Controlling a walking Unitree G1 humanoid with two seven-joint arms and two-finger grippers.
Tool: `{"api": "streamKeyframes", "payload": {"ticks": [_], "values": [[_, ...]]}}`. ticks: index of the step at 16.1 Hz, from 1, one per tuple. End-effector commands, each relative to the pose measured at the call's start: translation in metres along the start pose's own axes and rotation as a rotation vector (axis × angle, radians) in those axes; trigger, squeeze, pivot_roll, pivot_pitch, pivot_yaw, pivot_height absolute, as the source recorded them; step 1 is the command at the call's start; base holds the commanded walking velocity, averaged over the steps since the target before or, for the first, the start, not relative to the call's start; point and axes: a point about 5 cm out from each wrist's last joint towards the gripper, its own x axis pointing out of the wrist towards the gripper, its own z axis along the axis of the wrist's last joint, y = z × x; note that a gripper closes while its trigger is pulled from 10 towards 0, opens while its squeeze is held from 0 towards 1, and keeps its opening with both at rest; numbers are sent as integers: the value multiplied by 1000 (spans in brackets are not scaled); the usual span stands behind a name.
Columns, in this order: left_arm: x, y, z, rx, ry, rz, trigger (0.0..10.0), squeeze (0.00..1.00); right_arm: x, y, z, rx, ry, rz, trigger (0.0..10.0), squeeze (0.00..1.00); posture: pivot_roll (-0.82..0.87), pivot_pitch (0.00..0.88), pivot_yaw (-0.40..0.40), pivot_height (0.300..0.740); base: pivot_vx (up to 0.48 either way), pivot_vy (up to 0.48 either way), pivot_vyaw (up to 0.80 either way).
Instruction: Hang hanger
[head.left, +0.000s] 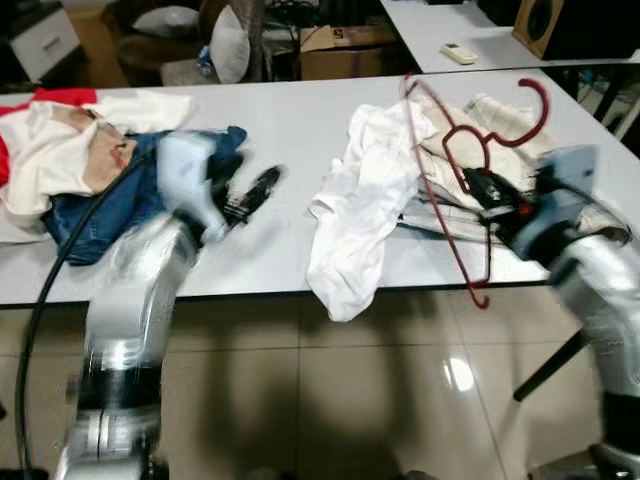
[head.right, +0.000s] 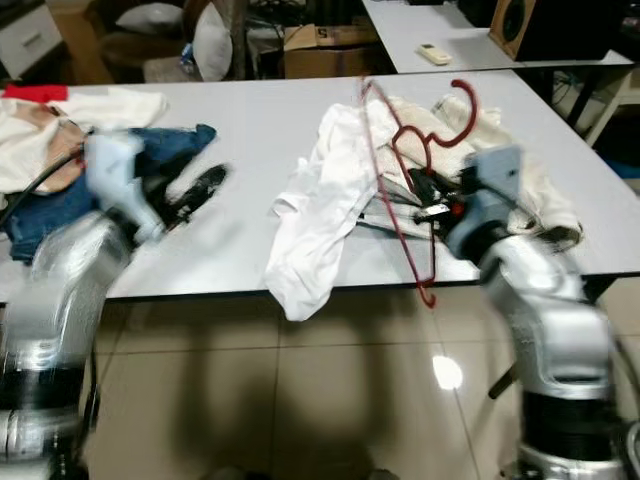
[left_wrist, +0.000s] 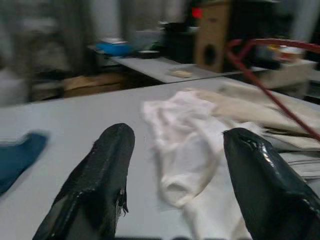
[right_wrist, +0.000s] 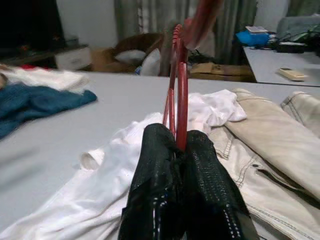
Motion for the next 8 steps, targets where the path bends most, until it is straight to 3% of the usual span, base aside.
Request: {"api": "streamKeyframes", "payload": {"ticks": [1,2,3,5,7,8], "values": [[-10,6,0,47,30,103,10000,690,4,4,0,-23,-18,-49,10000,0,-85,0,43,740,0,0,0],[-18,2,-6,73,26,156,10000,455,6,15,-10,-8,-5,-63,10000,0,-72,0,32,740,0,0,0],[-22,-2,-9,62,-1,191,10000,59,4,24,-20,6,16,-61,10000,0,-64,0,22,740,0,0,0],[-27,-10,-16,10,6,237,10000,0,0,37,-35,46,8,-75,10000,0,-53,0,13,740,0,137,0],[-28,-17,-22,56,43,229,10000,0,4,51,-35,136,4,-35,10000,0,-52,0,12,740,0,326,0],[-28,-18,-24,66,53,231,10000,0,5,52,-33,131,-11,-43,10000,0,-59,0,18,740,0,334,0]]}}
